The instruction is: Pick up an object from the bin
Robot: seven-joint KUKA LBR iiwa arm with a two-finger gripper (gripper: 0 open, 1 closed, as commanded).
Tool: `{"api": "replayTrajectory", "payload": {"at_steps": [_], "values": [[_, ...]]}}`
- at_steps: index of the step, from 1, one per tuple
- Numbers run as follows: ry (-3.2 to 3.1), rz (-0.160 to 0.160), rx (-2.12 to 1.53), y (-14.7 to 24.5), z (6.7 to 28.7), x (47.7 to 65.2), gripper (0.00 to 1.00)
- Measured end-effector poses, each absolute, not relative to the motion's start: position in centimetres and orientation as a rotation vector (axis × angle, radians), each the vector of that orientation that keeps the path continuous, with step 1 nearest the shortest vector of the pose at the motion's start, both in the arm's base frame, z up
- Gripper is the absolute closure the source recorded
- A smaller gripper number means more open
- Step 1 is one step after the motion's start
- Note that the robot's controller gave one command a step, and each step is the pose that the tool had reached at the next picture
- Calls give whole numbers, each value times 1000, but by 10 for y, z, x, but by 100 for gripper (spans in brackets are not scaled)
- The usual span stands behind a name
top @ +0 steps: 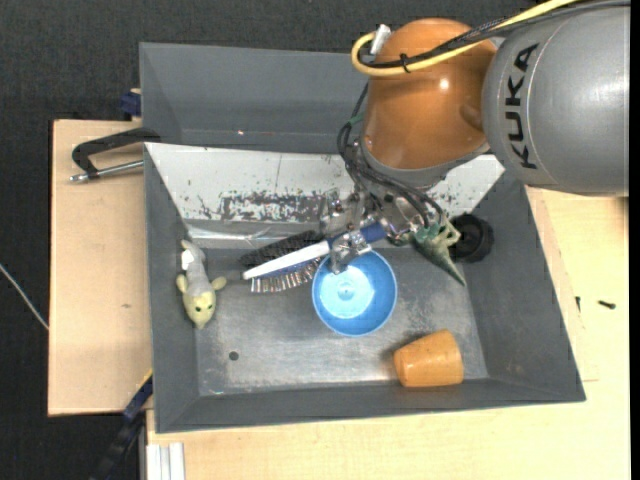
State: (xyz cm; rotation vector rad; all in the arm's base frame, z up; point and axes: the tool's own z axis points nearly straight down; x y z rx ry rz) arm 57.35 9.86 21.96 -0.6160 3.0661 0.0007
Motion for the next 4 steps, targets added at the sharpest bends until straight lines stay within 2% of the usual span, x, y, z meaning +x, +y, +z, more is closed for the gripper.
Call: {"api": "replayTrajectory", "payload": {"at_steps": [1, 2, 3, 4], "values": [[3074, 2, -617, 98, 215, 572, 0], [3001, 4, -943, 121, 87, 529, 0], [2992, -2, -937, 120, 92, 533, 100], [2986, 0, -933, 114, 209, 537, 100]]}}
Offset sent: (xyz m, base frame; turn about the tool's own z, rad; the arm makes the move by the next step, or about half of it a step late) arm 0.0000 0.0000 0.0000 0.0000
